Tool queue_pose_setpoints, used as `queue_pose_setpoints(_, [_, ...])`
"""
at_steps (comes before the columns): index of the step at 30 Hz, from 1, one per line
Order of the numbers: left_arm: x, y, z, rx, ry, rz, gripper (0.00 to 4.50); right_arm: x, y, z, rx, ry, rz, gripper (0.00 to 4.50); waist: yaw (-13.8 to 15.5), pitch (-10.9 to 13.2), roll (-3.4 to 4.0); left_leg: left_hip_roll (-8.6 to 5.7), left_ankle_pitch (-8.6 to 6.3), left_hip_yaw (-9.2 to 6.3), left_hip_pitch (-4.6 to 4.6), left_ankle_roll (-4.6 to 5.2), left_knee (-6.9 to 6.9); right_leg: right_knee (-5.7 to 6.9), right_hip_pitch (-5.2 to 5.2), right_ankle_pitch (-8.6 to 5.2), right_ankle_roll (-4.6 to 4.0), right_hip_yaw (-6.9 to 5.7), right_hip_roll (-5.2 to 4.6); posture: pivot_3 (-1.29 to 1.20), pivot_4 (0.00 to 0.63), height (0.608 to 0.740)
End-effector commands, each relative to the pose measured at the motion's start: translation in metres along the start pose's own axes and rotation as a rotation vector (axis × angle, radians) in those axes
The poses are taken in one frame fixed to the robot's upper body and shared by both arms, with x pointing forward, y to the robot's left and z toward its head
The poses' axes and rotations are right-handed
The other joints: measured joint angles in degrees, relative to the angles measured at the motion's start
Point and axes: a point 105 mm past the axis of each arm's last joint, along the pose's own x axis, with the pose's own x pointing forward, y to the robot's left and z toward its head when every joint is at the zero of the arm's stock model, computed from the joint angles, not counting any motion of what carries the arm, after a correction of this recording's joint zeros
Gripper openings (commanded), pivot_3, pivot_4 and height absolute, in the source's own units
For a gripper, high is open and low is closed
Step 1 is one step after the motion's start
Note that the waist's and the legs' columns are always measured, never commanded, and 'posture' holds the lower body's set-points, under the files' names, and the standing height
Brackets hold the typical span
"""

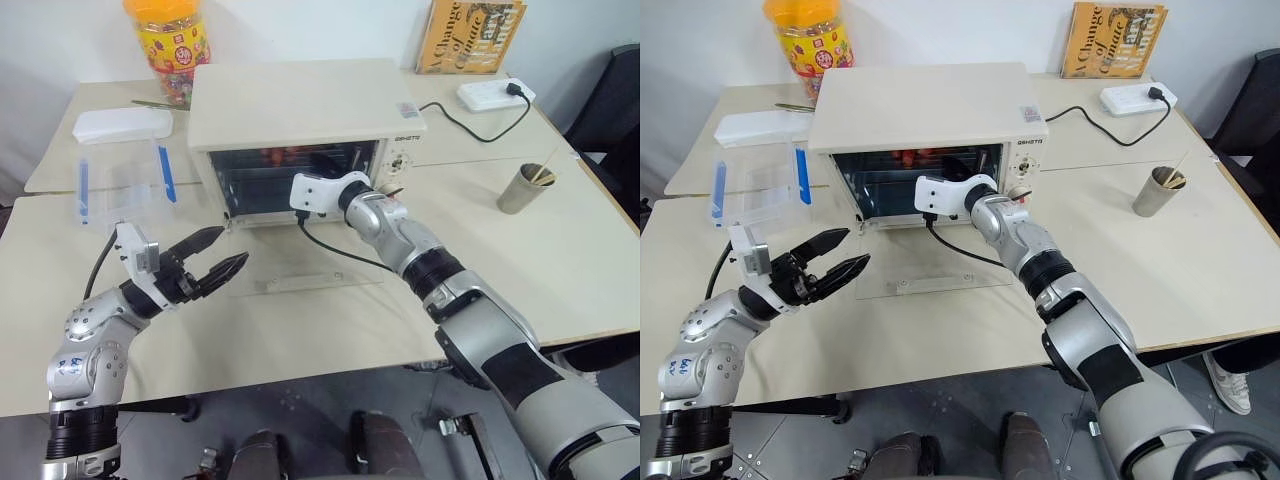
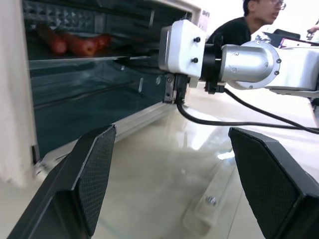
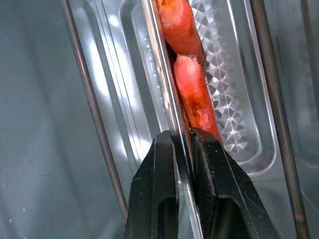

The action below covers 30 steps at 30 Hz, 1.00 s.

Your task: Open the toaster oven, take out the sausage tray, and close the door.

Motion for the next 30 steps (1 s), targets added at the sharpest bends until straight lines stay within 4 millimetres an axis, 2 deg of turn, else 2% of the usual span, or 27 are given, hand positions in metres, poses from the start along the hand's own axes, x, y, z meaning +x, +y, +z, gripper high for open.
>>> queue_pose_setpoints(1, [0.01, 0.003, 0.022, 0.035, -0.049, -0.053, 3.82, 0.003, -0.036, 0.019, 0.027, -0.086, -0.113, 0.14, 0.0, 0.0, 0.0, 0.0, 0.0, 0.0, 0.0, 0.0, 0.0, 0.0, 0.0, 0.0, 0.0, -0.01, 0.0, 0.0, 0.15, 0.74])
queue_pose_setpoints(7, [0.022, 0.013, 0.046, 0.039, -0.093, -0.108, 3.82, 0.002, -0.048, 0.024, 0.005, -0.128, -0.12, 0.14, -0.2, 0.0, 0.0, -0.01, 0.02, 0.0, 0.01, -0.03, -0.18, 0.0, -0.01, 0.0, 0.0, -0.19, 0.01, 0.0, 0.15, 0.74])
queue_pose_setpoints(12, [0.025, 0.025, 0.064, 0.047, -0.098, -0.126, 3.82, 0.0, -0.052, 0.027, -0.013, -0.152, -0.101, 0.14, -0.3, 0.0, 0.0, -0.01, 0.02, -0.02, -0.04, -0.03, -0.25, -0.01, -0.01, 0.0, 0.0, -0.33, 0.01, 0.0, 0.15, 0.74])
queue_pose_setpoints(17, [0.027, 0.043, 0.058, 0.013, -0.079, -0.12, 3.82, -0.005, -0.049, 0.035, -0.037, -0.202, -0.047, 0.14, -0.3, 0.0, 0.01, -0.02, 0.02, -0.04, -0.05, -0.04, -0.28, -0.01, -0.02, 0.0, 0.0, -0.4, 0.01, 0.0, 0.15, 0.74])
queue_pose_setpoints(22, [0.033, 0.049, 0.052, 0.005, -0.057, -0.146, 3.82, -0.015, -0.042, 0.041, -0.03, -0.235, 0.009, 0.14, -0.3, 0.0, 0.0, -0.03, 0.02, -0.04, -0.06, -0.04, -0.29, -0.01, -0.04, 0.0, 0.0, -0.47, 0.02, 0.0, 0.15, 0.74])
queue_pose_setpoints(30, [0.045, 0.057, 0.05, 0.007, -0.048, -0.16, 3.82, -0.05, -0.021, 0.048, -0.024, -0.25, 0.076, 0.14, -0.1, 0.0, 0.0, -0.02, 0.05, -0.01, -0.06, -0.08, -0.21, 0.0, -0.03, 0.0, 0.0, -0.48, 0.02, 0.0, 0.15, 0.74])
